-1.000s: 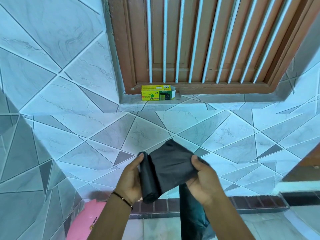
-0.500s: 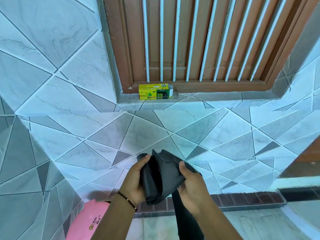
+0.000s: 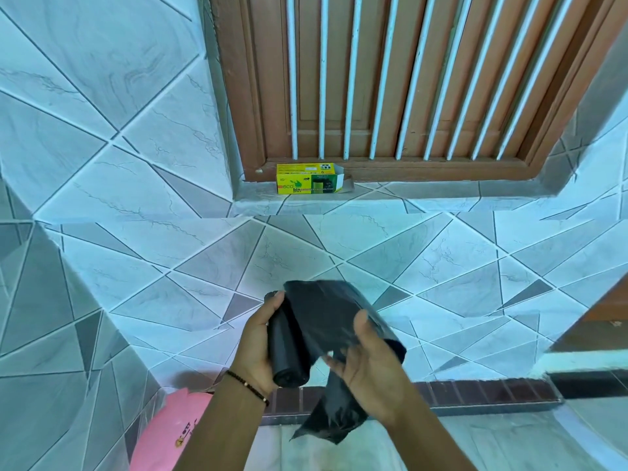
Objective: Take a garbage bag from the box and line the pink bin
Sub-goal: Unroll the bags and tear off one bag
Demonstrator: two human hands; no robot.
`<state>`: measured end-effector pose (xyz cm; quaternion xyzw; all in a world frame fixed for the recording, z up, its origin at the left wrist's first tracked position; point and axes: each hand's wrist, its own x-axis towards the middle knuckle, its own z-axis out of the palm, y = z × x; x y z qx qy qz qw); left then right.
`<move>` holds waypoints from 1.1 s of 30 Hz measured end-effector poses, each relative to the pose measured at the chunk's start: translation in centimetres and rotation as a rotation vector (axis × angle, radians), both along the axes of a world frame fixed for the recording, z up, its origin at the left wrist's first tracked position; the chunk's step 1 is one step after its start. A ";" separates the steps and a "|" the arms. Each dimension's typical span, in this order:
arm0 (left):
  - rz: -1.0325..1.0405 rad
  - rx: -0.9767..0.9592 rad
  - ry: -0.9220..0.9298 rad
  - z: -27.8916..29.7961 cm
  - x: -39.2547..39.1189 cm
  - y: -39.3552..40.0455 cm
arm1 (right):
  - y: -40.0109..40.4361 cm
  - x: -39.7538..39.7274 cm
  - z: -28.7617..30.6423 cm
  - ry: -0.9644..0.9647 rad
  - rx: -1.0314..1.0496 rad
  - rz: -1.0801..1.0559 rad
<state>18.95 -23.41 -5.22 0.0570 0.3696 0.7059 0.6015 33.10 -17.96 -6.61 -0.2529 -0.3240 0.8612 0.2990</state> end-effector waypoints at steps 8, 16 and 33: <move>-0.062 -0.058 0.012 -0.5 0.2 0.0 | 1.1 -0.5 0.4 -0.064 -0.083 -0.222; -0.098 -0.072 -0.012 -0.2 -0.6 0.1 | 2.6 0.9 1.4 0.056 -0.105 -0.222; -0.234 -0.081 0.458 1.6 -0.5 0.5 | 5.6 6.4 4.3 -0.286 0.623 0.339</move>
